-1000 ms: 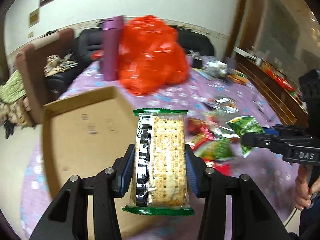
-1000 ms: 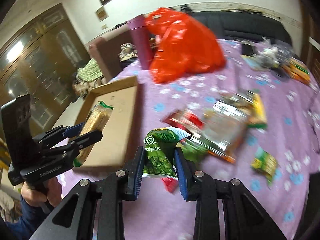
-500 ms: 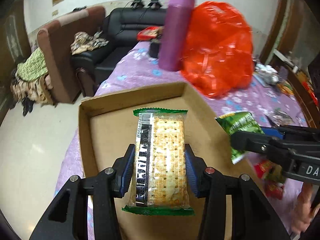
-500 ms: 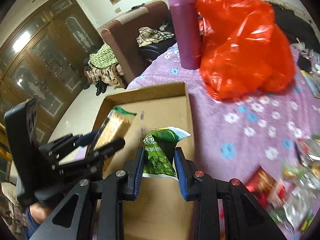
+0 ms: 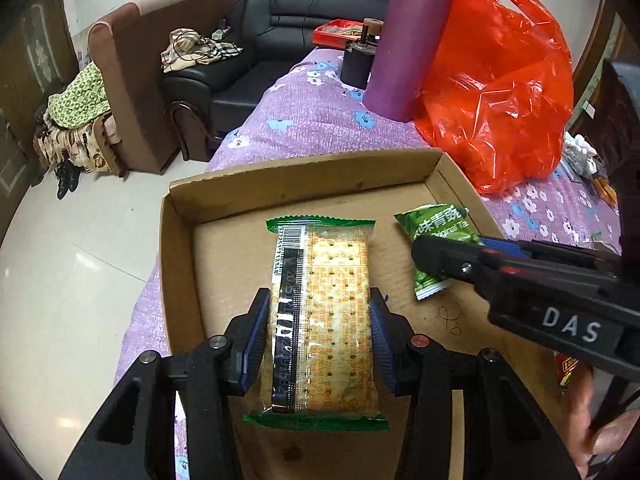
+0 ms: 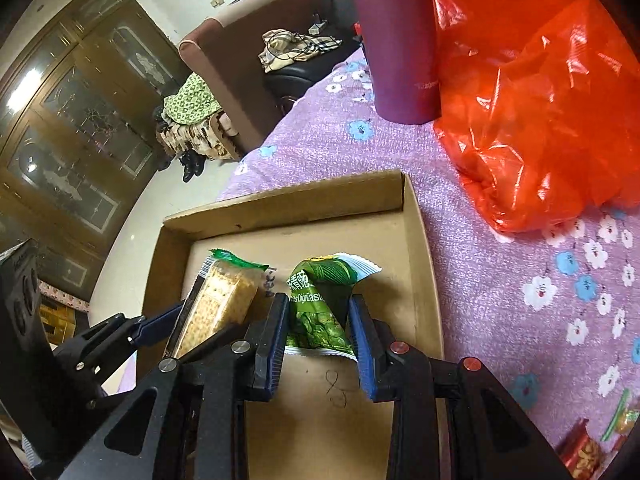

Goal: Organize snacks
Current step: 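Open both grippers to drop the cracker pack and pea bag into the box, then grasp a green garlic pea bag with the left gripper while the right gripper grasps another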

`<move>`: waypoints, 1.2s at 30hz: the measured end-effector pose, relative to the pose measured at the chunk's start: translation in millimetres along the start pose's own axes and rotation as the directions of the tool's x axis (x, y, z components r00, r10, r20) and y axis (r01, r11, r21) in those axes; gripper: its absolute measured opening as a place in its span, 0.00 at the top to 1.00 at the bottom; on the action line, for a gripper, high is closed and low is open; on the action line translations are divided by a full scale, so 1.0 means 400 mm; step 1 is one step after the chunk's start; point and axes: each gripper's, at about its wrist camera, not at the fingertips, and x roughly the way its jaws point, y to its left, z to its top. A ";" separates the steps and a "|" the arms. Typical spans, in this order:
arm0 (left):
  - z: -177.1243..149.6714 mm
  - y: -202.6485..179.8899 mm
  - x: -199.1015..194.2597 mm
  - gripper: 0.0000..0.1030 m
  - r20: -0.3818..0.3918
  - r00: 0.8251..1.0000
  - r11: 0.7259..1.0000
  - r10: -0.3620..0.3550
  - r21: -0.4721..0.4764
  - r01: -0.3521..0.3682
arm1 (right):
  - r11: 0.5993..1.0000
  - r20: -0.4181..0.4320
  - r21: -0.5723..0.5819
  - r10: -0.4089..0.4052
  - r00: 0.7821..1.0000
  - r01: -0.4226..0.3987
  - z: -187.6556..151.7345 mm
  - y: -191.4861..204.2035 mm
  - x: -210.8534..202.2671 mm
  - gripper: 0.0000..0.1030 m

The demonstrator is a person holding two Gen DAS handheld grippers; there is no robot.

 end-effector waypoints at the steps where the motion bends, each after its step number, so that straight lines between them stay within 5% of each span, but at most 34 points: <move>1: 0.000 -0.001 -0.003 0.55 0.005 1.000 1.000 0.003 0.000 -0.003 | 1.000 0.002 0.000 -0.004 1.000 0.004 0.001 -0.002 0.001 0.66; 10: -0.009 -0.008 -0.030 0.49 0.021 0.999 0.999 -0.030 -0.030 0.031 | 0.999 0.033 0.013 0.031 0.999 -0.031 -0.026 -0.025 -0.076 0.58; 20: -0.085 -0.128 -0.172 0.39 0.173 0.978 0.993 -0.116 0.048 0.109 | 0.995 0.152 -0.041 0.093 0.984 -0.088 -0.149 -0.075 -0.293 0.58; 30: -0.151 -0.317 -0.227 0.29 0.176 0.951 0.963 -0.254 0.133 0.233 | 0.989 0.304 0.110 0.061 0.951 -0.098 -0.329 -0.326 -0.533 0.58; 36: -0.200 -0.434 -0.228 0.29 0.131 0.935 0.934 -0.330 0.190 0.303 | 0.977 0.341 0.213 -0.095 0.935 0.022 -0.439 -0.481 -0.627 0.53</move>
